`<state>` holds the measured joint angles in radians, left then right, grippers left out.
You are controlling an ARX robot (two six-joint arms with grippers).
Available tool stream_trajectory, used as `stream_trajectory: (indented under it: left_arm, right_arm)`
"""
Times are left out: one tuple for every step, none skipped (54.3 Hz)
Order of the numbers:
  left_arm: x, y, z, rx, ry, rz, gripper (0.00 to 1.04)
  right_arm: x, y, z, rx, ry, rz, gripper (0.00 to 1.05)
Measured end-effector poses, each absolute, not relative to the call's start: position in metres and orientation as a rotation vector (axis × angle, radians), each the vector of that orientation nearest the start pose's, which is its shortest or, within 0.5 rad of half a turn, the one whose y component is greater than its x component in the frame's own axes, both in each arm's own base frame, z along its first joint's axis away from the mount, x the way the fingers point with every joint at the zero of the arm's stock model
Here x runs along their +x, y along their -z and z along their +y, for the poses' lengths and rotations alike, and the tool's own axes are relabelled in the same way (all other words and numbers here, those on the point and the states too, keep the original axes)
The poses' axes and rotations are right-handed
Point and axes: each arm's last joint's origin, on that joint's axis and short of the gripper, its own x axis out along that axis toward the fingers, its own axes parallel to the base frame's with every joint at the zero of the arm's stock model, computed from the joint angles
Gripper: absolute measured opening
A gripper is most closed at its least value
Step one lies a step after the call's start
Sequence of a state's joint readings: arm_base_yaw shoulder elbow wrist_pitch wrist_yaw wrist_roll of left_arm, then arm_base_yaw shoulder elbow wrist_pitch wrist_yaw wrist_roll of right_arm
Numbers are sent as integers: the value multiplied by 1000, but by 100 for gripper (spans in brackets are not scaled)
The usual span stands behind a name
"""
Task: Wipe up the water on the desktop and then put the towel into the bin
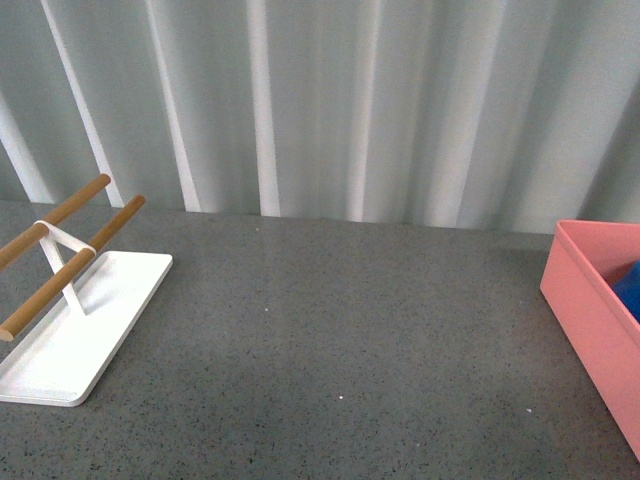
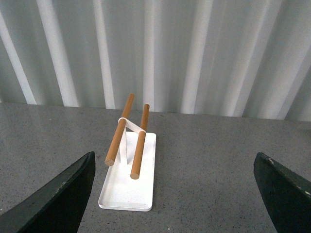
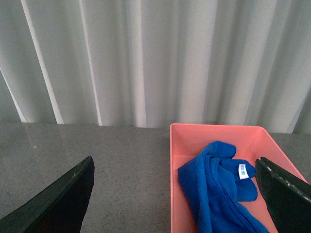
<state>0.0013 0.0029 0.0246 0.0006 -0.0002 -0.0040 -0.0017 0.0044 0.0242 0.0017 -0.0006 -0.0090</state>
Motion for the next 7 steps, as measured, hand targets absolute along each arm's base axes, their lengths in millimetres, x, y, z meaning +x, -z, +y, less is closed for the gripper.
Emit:
stream_trajectory:
  left_arm:
    - [96, -172, 0, -4, -1, -22, 98]
    - [96, -172, 0, -4, -1, -22, 98]
    - [96, -172, 0, -4, -1, -22, 98]
    - [96, -172, 0, -4, -1, -22, 98]
    - [96, -172, 0, -4, -1, -22, 98]
    - [96, -172, 0, -4, -1, -22, 98]
    - [96, -172, 0, -4, -1, -22, 98]
  right_arm:
    - [96, -172, 0, -9, 1, -22, 98]
    - [96, -172, 0, -9, 1, -22, 98]
    - [96, -172, 0, -9, 1, -22, 98]
    - [96, -172, 0, -9, 1, -22, 98]
    - [96, -172, 0, -9, 1, -22, 98]
    - [96, -172, 0, -9, 1, -22, 98]
    - [96, -172, 0, -9, 1, -22, 98]
